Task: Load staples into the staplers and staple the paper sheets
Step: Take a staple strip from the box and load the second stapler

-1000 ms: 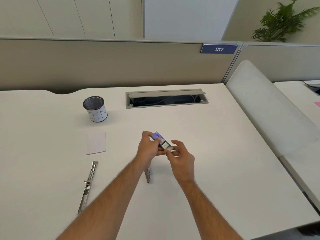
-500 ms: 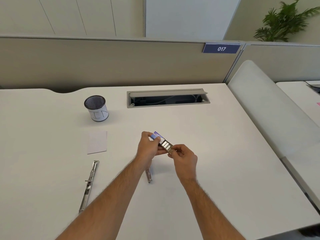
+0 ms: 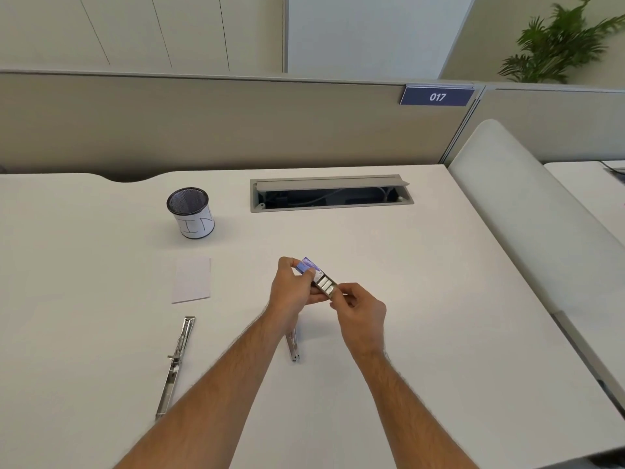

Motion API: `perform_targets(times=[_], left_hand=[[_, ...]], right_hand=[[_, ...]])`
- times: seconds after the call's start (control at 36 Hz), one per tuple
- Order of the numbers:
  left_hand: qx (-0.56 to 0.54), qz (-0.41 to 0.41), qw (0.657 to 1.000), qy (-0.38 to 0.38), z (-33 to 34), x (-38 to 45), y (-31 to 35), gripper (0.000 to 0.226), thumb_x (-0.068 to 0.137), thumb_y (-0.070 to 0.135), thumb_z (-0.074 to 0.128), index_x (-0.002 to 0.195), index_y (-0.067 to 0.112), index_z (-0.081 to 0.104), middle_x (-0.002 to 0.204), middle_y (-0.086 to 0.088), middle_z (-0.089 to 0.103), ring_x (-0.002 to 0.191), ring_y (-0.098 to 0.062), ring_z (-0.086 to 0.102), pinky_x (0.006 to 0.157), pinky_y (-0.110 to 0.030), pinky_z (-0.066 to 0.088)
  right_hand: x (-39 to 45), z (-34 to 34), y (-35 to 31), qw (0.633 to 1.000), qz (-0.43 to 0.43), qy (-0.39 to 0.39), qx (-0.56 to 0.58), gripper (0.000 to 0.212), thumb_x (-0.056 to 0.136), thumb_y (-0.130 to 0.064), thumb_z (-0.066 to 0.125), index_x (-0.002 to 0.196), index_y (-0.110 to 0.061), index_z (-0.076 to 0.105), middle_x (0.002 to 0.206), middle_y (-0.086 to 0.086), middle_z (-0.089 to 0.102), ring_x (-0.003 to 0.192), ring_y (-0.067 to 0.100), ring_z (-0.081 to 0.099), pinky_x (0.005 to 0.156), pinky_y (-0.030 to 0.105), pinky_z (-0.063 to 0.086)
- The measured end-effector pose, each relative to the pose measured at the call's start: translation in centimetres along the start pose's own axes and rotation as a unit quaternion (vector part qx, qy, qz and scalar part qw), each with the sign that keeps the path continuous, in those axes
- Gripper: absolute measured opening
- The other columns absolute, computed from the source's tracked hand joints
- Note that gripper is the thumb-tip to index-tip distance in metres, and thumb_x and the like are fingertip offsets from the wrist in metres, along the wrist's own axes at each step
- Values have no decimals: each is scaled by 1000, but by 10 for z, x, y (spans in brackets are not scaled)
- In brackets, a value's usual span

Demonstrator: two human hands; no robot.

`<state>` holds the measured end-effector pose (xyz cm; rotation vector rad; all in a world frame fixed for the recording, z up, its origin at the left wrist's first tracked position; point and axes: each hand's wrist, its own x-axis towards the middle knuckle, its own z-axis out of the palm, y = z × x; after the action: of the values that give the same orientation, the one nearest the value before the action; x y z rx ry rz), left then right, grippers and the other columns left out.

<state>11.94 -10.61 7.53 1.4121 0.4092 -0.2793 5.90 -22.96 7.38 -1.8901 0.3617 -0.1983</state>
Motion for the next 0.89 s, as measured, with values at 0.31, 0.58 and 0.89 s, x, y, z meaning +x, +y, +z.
perform_targets(times=[0.31,0.58,0.89], left_hand=[[-14,13,1000,1,-1,1,-2,17,102,8,55,109,18,44,100,-21,75,76,-32,79,70,-40,66],[-20,3,1000,11,0,1,-6,18,102,7,57,109,18,45,101,-19,75,75,-29,80,63,-34,64],[-59,-8,998,10,1,2,-8,13,103,7,53,111,12,44,102,-24,75,79,-33,79,70,-40,66]], right_hand=[[12,8,-8,997,64,17,-43,17,92,-20,63,84,-15,78,75,-4,75,74,16,70,56,14,46],[21,14,-12,990,133,23,-51,17,81,-13,64,65,-8,68,67,8,73,75,32,72,62,40,57],[23,20,-15,991,120,53,-28,25,75,-12,64,55,-6,51,51,0,44,54,23,40,64,54,61]])
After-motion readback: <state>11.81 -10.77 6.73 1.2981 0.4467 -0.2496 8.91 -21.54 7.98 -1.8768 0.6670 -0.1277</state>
